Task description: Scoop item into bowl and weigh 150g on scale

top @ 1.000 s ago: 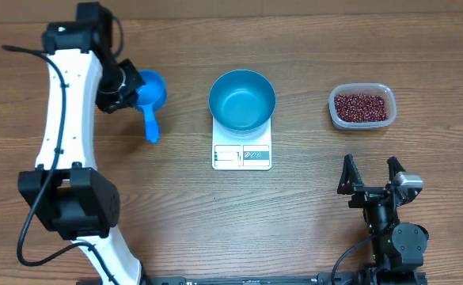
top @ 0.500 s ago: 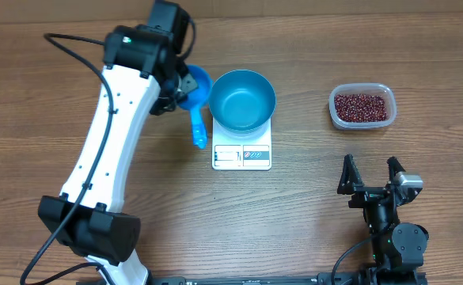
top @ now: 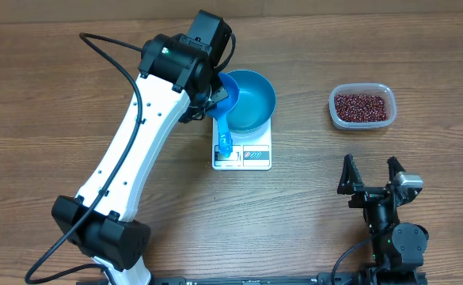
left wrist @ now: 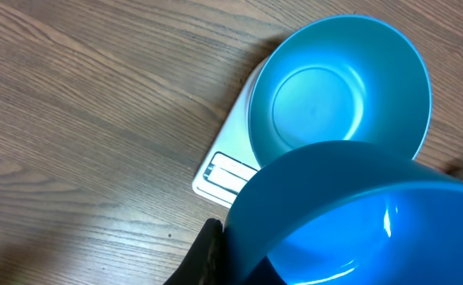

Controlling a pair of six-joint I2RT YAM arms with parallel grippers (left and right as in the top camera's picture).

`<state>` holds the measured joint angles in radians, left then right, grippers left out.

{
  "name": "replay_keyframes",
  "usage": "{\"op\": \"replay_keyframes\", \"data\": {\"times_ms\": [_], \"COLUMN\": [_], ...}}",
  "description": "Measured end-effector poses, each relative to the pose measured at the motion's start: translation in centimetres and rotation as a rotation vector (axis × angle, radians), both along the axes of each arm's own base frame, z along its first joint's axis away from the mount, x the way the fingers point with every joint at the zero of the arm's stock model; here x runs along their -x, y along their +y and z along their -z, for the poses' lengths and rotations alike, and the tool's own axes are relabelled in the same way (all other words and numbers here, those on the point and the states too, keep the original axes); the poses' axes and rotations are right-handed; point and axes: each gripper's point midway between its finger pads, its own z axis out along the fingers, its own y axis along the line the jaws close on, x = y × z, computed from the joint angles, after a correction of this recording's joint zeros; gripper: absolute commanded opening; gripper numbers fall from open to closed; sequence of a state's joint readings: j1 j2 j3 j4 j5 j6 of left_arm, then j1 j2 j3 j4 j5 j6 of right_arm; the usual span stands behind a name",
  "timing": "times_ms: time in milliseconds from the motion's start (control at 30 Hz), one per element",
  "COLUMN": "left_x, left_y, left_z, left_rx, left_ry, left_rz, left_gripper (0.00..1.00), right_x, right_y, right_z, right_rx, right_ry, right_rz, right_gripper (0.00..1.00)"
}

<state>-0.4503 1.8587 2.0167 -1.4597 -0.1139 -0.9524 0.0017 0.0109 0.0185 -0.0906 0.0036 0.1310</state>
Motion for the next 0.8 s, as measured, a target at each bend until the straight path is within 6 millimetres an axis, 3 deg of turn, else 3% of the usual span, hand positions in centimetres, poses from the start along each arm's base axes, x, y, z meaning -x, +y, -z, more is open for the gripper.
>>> {"op": "replay_keyframes", "data": {"times_ms": [667,800], "left_x": [0.15,-0.1], "left_y": [-0.39,-0.67], "left_z": [0.03,-0.05], "left_rx": [0.032,0.047], "left_ry": [0.01,0.001], "left_rz": [-0.029,-0.029], "left_gripper": [0.04,0.04], "right_x": [0.0,-0.01], "right_y": [-0.01,0.09], "right_z": [-0.02,-0.84], "right_rx": [0.0,-0.001], "right_ry": [-0.001,-0.034], "right_rz": [0.0,-0.005], "right_gripper": [1.0,1.0]}}
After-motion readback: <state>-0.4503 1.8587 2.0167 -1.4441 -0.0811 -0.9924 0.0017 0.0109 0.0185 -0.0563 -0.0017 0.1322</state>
